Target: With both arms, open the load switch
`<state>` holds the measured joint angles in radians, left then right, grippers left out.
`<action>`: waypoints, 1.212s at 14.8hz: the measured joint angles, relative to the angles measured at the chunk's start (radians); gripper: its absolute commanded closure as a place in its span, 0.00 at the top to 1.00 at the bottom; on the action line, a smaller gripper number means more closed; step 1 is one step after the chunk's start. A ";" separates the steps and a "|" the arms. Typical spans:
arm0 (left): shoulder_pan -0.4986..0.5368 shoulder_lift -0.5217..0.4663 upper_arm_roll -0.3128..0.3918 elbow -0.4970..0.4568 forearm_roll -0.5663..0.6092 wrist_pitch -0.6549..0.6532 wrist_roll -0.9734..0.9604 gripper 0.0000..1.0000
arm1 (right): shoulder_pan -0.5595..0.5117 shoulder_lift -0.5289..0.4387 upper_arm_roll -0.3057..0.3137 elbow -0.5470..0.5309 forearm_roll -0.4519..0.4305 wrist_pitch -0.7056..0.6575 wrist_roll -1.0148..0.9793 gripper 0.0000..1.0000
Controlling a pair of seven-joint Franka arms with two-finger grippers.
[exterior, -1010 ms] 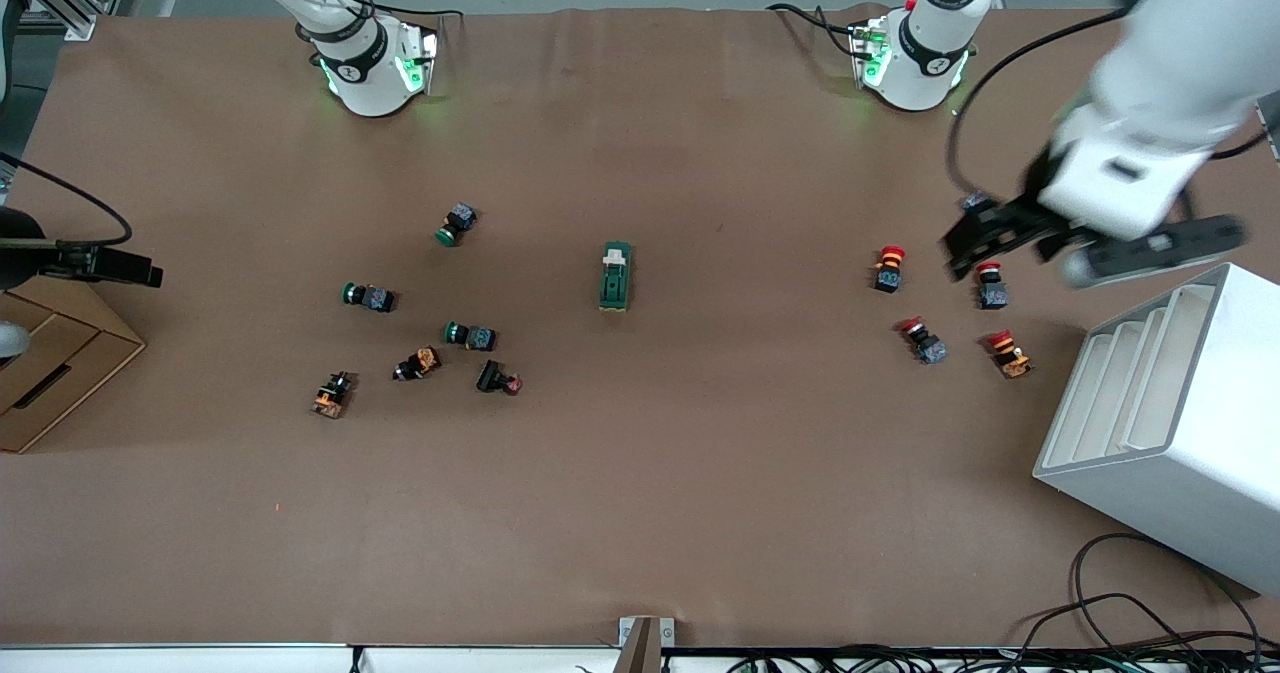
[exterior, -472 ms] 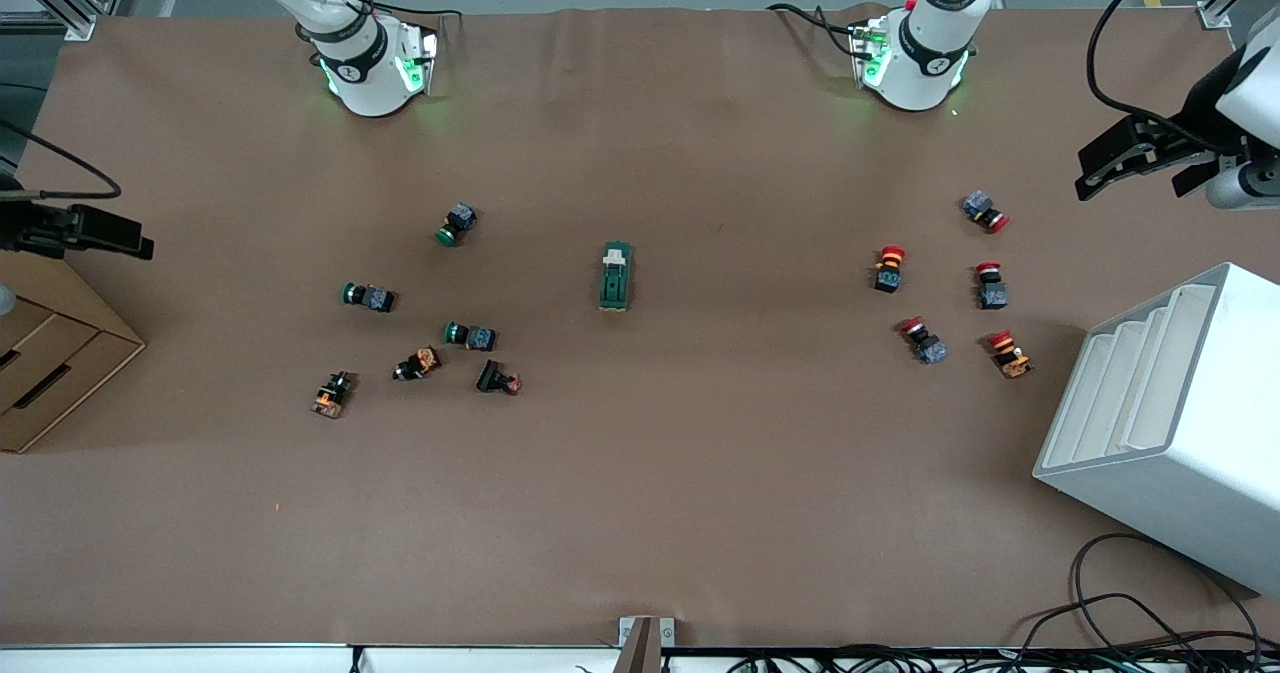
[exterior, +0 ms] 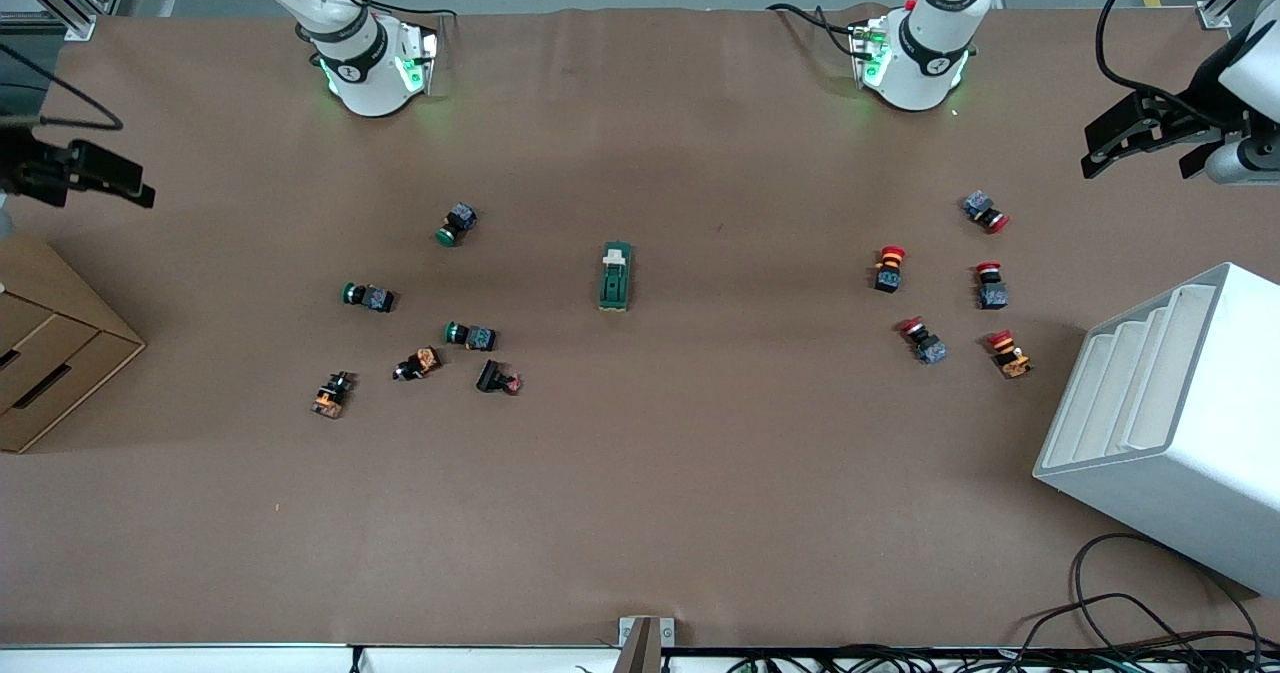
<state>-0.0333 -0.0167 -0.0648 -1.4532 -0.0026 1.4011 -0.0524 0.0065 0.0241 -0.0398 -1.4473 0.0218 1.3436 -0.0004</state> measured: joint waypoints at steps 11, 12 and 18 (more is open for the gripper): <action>0.020 0.000 -0.001 -0.016 0.000 0.005 0.054 1.00 | 0.007 -0.074 -0.001 -0.042 -0.001 -0.003 0.002 1.00; 0.020 0.000 -0.003 -0.016 0.000 0.012 0.054 1.00 | 0.007 -0.074 -0.001 -0.043 -0.002 -0.002 0.002 1.00; 0.018 0.000 -0.010 -0.021 0.000 0.035 0.045 1.00 | 0.009 -0.074 -0.001 -0.049 -0.002 0.014 0.001 1.00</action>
<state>-0.0149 -0.0162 -0.0746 -1.4739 -0.0026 1.4362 -0.0074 0.0158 -0.0503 -0.0413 -1.4963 0.0200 1.3578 0.0010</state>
